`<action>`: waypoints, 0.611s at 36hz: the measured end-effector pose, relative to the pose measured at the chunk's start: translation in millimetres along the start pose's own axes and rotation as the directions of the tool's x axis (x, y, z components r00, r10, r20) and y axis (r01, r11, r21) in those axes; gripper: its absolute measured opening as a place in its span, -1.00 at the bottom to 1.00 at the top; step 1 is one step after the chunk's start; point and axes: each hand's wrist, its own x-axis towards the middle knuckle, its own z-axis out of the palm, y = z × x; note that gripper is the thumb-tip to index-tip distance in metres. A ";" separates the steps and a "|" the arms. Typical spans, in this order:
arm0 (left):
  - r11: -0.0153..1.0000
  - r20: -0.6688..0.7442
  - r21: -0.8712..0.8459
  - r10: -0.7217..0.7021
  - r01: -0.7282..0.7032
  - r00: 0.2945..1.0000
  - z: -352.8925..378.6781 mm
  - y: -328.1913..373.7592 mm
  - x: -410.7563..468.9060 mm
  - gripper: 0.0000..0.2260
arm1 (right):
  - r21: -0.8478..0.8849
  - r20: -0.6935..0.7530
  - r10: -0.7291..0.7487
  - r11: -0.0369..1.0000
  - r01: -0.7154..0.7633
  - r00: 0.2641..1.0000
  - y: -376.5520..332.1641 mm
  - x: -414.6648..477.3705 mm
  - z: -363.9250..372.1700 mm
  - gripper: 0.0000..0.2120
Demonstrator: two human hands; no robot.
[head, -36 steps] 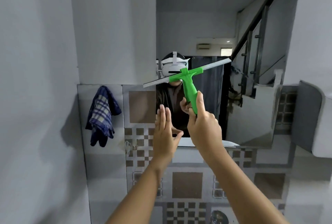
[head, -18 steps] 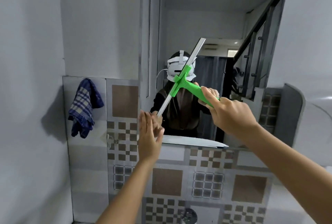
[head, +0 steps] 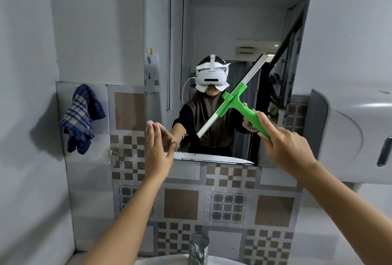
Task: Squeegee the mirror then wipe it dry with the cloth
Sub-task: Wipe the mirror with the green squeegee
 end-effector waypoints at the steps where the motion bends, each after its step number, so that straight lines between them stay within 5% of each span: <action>1: 1.000 -0.003 0.008 -0.008 0.008 1.000 0.0 0.7 -0.1 -0.23 | 0.017 0.002 0.011 1.000 -0.011 1.000 -0.1 -3.1 1.3 -0.48; 15: 0.969 -0.109 0.006 0.248 -0.249 0.963 -42.9 33.2 114.5 -0.45 | 0.068 0.003 0.129 0.989 -0.129 0.992 -12.0 -22.2 11.8 -0.38; 22: 0.948 -0.111 0.037 0.317 -0.315 0.942 -54.0 50.2 157.1 -0.46 | 0.181 -0.019 0.361 0.918 -0.352 0.932 -32.7 -56.2 33.8 -0.40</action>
